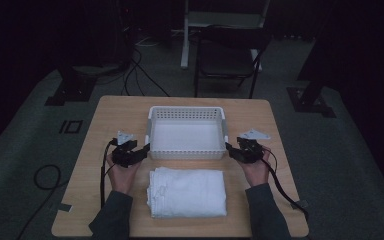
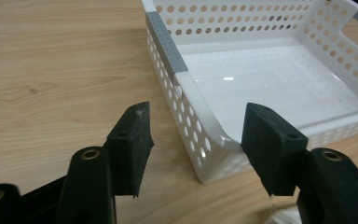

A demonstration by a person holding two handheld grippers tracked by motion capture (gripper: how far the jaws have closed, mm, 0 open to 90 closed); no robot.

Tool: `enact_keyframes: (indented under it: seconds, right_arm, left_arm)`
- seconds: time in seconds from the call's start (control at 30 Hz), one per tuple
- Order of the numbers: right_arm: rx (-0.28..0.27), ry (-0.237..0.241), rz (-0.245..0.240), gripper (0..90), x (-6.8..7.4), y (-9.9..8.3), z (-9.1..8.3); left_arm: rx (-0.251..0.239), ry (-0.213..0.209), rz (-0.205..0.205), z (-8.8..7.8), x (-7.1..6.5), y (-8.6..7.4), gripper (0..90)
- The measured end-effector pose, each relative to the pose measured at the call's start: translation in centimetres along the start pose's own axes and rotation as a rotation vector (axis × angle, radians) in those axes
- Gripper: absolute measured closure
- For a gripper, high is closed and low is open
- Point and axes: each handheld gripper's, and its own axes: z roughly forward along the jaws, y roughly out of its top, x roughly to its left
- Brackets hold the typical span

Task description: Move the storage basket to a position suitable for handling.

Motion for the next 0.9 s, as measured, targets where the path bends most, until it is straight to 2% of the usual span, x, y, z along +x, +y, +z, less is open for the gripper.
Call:
enact_keyframes:
  seconds: [0.03,0.07,0.17,0.2,0.23,0.27,0.3,0.33,0.37,0.53,0.6,0.63,0.73,0.8,0.87,0.9]
  right_arm:
    - [-0.008,-0.001,-0.001,42.8,0.1,-0.1,-0.4]
    - [-0.013,-0.005,-0.006,41.4,0.1,-0.2,-0.8]
    - [-0.015,0.001,-0.010,39.7,0.4,-0.5,-1.4]
    - [-0.010,0.018,-0.011,37.3,0.6,-0.9,-1.9]
    - [-0.010,0.018,-0.011,37.3,0.6,-0.9,-1.9]
    - [-0.001,0.062,-0.009,37.0,0.9,-1.5,-2.3]
    - [0.001,0.076,-0.009,36.9,1.1,-1.7,-2.5]
    - [0.004,0.092,-0.014,36.9,1.5,-2.2,-2.9]
    - [0.008,0.096,-0.019,36.9,1.7,-2.5,-3.0]
    - [0.035,0.121,-0.043,36.9,2.8,-4.5,-3.6]
    - [0.041,0.126,-0.046,36.9,3.0,-4.9,-3.6]
    - [0.041,0.126,-0.046,36.9,3.0,-4.9,-3.6]
    - [0.053,0.197,-0.046,36.5,4.7,-6.6,-4.6]
    - [0.056,0.213,-0.048,36.5,5.2,-6.9,-4.8]
    - [0.070,0.256,-0.053,36.4,6.0,-7.4,-5.1]
    - [0.083,0.278,-0.059,36.4,6.3,-7.6,-5.2]
  left_arm:
    - [-0.012,0.011,0.009,-0.8,-0.1,-0.1,40.6]
    - [-0.012,0.011,0.009,-0.8,-0.1,-0.1,40.3]
    - [-0.018,-0.020,0.002,-1.9,-0.3,-0.4,39.6]
    - [-0.016,-0.043,0.000,-2.5,-0.4,-0.6,39.2]
    - [-0.016,-0.043,0.000,-2.5,-0.4,-0.6,39.1]
    - [-0.019,-0.063,-0.004,-2.9,-0.5,-0.6,39.0]
    - [-0.028,-0.089,-0.009,-3.7,-0.8,-0.9,38.9]
    - [-0.031,-0.096,-0.010,-3.9,-1.0,-1.1,38.9]
    - [-0.025,-0.113,-0.001,-4.2,-1.4,-1.4,38.7]
    - [0.006,-0.141,0.035,-4.9,-3.0,-3.2,37.6]
    - [0.006,-0.141,0.035,-4.9,-3.0,-3.2,37.5]
    - [0.022,-0.155,0.040,-5.3,-3.7,-4.1,37.5]
    - [0.040,-0.177,0.046,-5.8,-4.6,-5.3,35.8]
    - [0.051,-0.190,0.059,-6.2,-5.2,-5.9,35.7]
    - [0.073,-0.220,0.065,-6.5,-5.6,-6.4,35.1]
    - [0.076,-0.214,0.077,-6.7,-5.8,-6.6,35.2]
